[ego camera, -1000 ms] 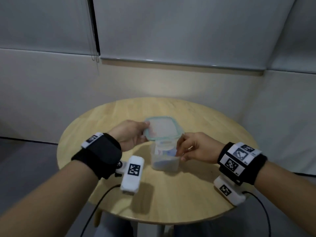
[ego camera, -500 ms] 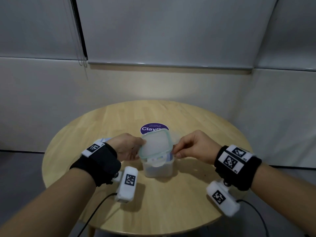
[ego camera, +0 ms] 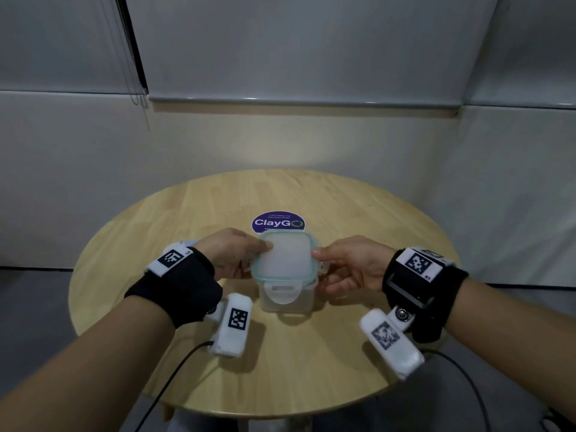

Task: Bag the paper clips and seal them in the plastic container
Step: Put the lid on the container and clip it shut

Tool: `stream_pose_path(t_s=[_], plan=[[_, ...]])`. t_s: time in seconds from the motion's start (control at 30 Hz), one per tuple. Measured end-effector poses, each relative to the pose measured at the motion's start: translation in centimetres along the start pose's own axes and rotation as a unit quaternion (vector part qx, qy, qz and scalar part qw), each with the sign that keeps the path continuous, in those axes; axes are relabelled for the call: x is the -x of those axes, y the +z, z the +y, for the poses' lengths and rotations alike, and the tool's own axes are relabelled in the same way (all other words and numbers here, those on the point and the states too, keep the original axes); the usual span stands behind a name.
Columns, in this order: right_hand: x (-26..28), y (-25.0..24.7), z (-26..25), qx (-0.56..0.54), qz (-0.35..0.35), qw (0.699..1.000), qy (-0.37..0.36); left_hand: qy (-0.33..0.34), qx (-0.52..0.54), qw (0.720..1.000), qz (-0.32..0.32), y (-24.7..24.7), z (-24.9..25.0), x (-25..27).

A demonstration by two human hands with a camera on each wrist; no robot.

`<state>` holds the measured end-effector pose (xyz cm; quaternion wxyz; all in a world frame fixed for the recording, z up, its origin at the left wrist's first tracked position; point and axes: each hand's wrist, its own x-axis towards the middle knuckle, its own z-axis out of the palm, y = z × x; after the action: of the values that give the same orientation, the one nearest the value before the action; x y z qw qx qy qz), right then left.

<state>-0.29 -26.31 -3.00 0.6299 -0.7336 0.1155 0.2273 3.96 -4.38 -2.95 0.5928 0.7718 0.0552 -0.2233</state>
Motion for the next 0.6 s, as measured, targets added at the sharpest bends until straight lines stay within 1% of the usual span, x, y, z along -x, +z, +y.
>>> stream_pose_path(t_s=[0.13, 0.27, 0.37, 0.5, 0.6], plan=[[-0.1, 0.2, 0.2, -0.017, 0.013, 1.000, 0.023, -0.012, 0.059, 0.997, -0.041, 0.0, -0.5, 0.1], [-0.3, 0.4, 0.0, -0.018, 0.026, 0.999, 0.035, -0.009, 0.094, 0.995, -0.042, -0.1, -0.8, 0.2], [-0.5, 0.3, -0.5, -0.010, 0.027, 0.999, 0.043, -0.028, 0.127, 0.990, -0.054, -0.6, -1.3, 0.1], [-0.5, 0.1, -0.7, -0.007, 0.004, 0.998, 0.058, -0.025, 0.129, 0.989, -0.068, -1.1, -1.1, 0.3], [-0.5, -0.1, -0.6, -0.012, -0.006, 0.998, 0.060, -0.011, 0.096, 0.994, -0.047, -1.0, -0.7, 0.5]])
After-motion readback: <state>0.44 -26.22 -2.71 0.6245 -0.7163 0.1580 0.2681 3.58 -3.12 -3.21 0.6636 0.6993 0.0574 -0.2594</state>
